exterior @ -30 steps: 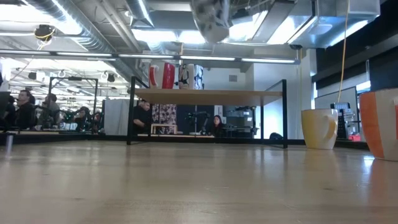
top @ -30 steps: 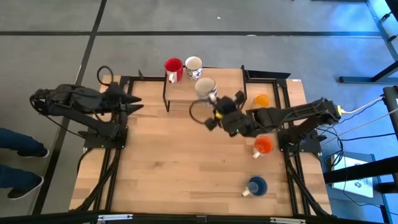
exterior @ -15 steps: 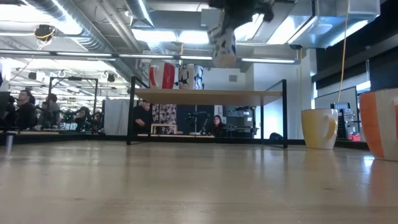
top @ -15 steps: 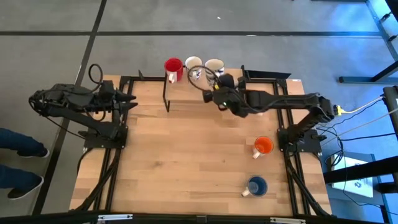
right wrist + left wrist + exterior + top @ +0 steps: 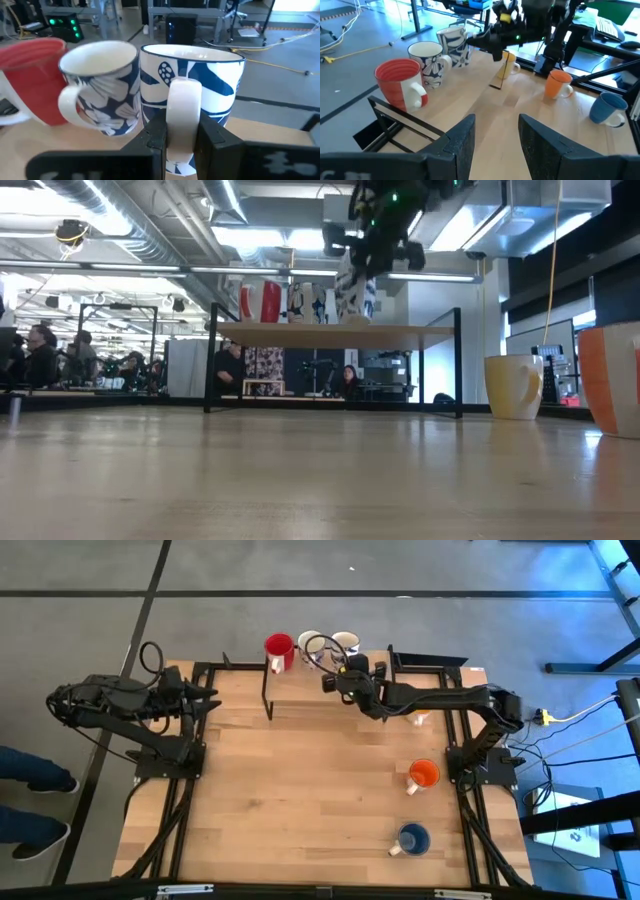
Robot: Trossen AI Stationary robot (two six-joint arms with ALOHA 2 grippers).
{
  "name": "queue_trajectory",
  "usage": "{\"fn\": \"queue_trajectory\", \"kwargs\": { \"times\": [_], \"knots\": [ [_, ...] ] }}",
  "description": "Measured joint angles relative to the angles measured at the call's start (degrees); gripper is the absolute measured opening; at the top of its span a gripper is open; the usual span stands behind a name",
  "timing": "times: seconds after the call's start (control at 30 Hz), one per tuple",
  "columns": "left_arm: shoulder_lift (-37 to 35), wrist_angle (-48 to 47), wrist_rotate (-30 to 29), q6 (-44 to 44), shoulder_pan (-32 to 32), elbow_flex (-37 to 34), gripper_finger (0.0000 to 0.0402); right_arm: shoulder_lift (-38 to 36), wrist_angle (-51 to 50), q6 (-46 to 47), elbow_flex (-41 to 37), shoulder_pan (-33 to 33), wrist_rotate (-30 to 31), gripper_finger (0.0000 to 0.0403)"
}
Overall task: Place coffee mugs
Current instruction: Put the blue cup on the shelf
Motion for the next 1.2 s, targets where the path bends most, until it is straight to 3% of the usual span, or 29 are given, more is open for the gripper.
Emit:
{"fn": "queue_trajectory", "kwargs": {
  "times": [0.27, 0.47, 0.77, 1.2],
  "knots": [
    [0.0, 1.0, -0.7, 1.4, 0.0, 0.0, 0.0144, 0.3, 17.7, -7.8, -9.0, -0.8, 0.0, 0.0039],
    [0.0, 3.7, -1.5, 3.9, 0.0, 0.0, 0.0144, 1.1, 25.7, -11.3, -11.8, -2.4, -1.8, 0.0039],
    [0.0, 4.6, -1.9, 4.3, 0.0, 0.0, 0.0144, 2.1, 27.1, -16.0, -11.9, -2.6, -3.6, 0.0039],
    [0.0, 4.5, -2.6, 4.4, 0.0, 0.0, 0.0144, 2.1, 26.4, -15.2, -11.9, -2.6, -4.1, 0.0044]
  ]
}}
